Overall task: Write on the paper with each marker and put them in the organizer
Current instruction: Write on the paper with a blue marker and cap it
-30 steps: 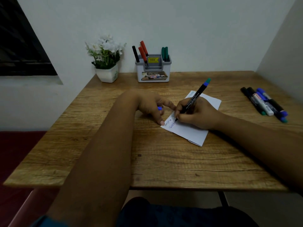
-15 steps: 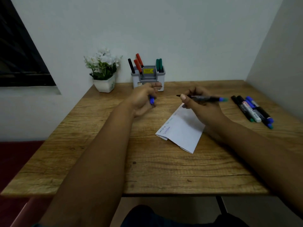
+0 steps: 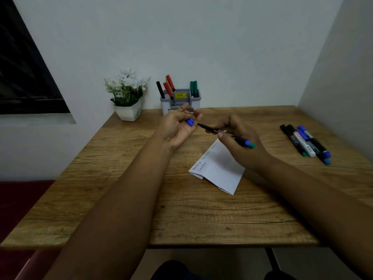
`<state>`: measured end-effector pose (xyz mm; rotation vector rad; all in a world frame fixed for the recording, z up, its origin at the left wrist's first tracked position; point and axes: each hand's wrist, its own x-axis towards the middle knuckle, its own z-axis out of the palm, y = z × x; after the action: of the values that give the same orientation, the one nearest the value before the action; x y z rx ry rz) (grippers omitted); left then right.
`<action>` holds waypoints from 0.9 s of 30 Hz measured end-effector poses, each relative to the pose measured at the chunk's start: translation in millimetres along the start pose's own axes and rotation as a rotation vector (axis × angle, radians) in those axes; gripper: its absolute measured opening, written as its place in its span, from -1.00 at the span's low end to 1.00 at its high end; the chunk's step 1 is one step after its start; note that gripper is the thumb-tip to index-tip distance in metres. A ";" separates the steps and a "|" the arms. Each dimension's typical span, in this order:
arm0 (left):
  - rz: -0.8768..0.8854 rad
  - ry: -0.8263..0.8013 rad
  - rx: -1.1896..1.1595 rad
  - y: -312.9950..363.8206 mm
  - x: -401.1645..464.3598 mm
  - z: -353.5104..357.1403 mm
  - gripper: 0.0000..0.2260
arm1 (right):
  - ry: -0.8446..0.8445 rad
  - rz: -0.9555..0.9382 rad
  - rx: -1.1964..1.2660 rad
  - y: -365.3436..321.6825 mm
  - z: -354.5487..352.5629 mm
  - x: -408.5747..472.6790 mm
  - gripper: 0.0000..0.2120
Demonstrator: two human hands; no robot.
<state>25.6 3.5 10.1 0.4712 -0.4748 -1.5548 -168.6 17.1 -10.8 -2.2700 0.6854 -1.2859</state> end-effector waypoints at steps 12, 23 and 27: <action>0.120 -0.059 1.108 -12.0 -1.2 -10.5 -0.27 | 0.255 0.280 0.180 5.2 -3.6 4.7 -0.86; 0.208 -0.146 1.208 -18.8 -4.5 -6.3 -0.27 | 0.032 0.151 -0.043 8.5 0.4 2.0 -0.83; 0.397 0.004 0.788 -23.7 -1.7 1.1 -0.53 | -0.041 -0.067 -0.196 5.9 6.7 2.1 -0.78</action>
<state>5.5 6.0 -2.3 0.9131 -1.1150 -0.9403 -163.1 12.1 -16.0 -2.4881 0.7565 -1.2473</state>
